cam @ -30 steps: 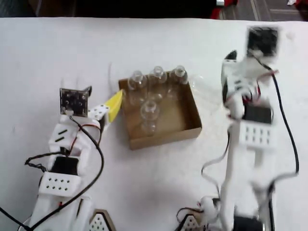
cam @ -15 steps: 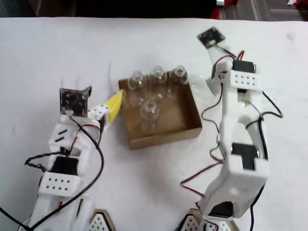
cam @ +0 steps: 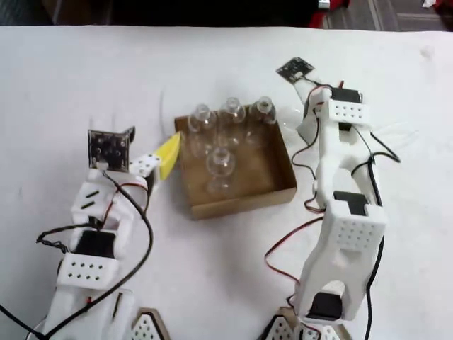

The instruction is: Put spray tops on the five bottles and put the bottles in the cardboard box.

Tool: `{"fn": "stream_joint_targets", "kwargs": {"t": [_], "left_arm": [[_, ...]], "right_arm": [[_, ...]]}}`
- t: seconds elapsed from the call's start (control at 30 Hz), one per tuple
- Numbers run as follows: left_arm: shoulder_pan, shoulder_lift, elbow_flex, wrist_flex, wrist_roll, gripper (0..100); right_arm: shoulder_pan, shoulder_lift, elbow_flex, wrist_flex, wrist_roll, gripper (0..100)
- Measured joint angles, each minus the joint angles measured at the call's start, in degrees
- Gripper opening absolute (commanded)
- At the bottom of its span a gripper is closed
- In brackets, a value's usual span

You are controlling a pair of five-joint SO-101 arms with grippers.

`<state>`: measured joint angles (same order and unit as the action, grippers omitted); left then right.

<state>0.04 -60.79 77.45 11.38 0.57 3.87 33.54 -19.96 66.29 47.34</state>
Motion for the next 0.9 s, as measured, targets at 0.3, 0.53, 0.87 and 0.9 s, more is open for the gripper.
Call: {"fn": "stream_joint_targets", "kwargs": {"t": [0.3, 0.53, 0.87, 0.9], "left_arm": [[0.0, 0.0, 0.0, 0.0, 0.0, 29], [0.0, 0.0, 0.0, 0.0, 0.0, 29], [0.0, 0.0, 0.0, 0.0, 0.0, 29], [0.0, 0.0, 0.0, 0.0, 0.0, 29]], "right_arm": [[0.44, 4.04, -3.6, -0.26, 0.26, 10.3], [0.62, 4.04, -4.48, 0.0, 0.26, 5.1], [0.35, 4.04, -4.75, 3.25, 0.18, 19.2], [0.09, 4.04, -4.75, 3.87, 0.44, 20.5]]}}
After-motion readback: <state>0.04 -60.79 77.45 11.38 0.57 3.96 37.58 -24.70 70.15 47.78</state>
